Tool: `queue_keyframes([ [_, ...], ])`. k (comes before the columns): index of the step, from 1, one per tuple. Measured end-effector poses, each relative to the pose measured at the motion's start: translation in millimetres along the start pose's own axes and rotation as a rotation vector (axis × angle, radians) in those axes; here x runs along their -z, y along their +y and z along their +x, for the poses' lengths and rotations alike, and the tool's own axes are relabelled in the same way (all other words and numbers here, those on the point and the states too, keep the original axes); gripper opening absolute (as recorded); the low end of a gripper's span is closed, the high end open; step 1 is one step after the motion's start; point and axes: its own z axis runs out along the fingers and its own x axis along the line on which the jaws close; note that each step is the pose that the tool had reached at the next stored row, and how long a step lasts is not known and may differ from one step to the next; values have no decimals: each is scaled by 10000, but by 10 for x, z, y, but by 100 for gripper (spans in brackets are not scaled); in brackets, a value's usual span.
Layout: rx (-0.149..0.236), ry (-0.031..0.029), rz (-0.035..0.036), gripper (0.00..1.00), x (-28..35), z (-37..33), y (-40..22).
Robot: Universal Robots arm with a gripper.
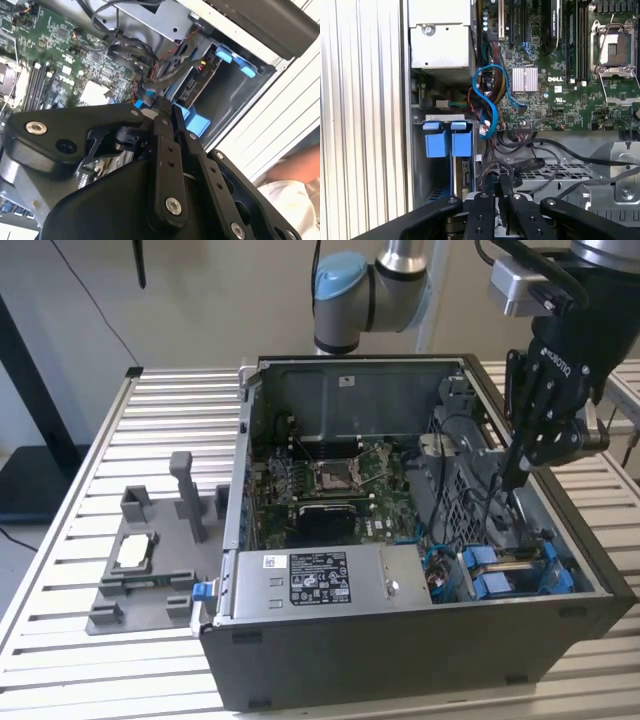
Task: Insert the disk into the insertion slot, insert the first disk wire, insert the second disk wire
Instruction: 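Insert the second disk wire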
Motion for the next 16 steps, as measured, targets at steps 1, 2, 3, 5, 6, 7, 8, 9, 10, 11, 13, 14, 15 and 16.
queue_keyframes([
  [1,2,-1,9,16,-1,2,28],
  [2,2,-2,25,16,-2,4,51],
  [3,1,-3,35,16,-2,5,72],
  [5,8,-4,62,16,-4,21,114],
  [6,14,-2,79,16,-4,36,136],
  [7,15,-4,87,16,-6,55,156],
  [8,16,-4,94,16,-7,80,174],
  [9,16,-4,106,16,-8,109,191],
  [10,17,-5,126,16,-10,139,204],
  [11,17,-7,158,16,-13,165,215],
  [13,17,-36,322,16,-23,198,228],
  [14,20,-54,432,16,-25,205,232],
  [15,24,-75,551,16,-28,211,234],
  [16,28,-92,639,16,-32,220,236],
])
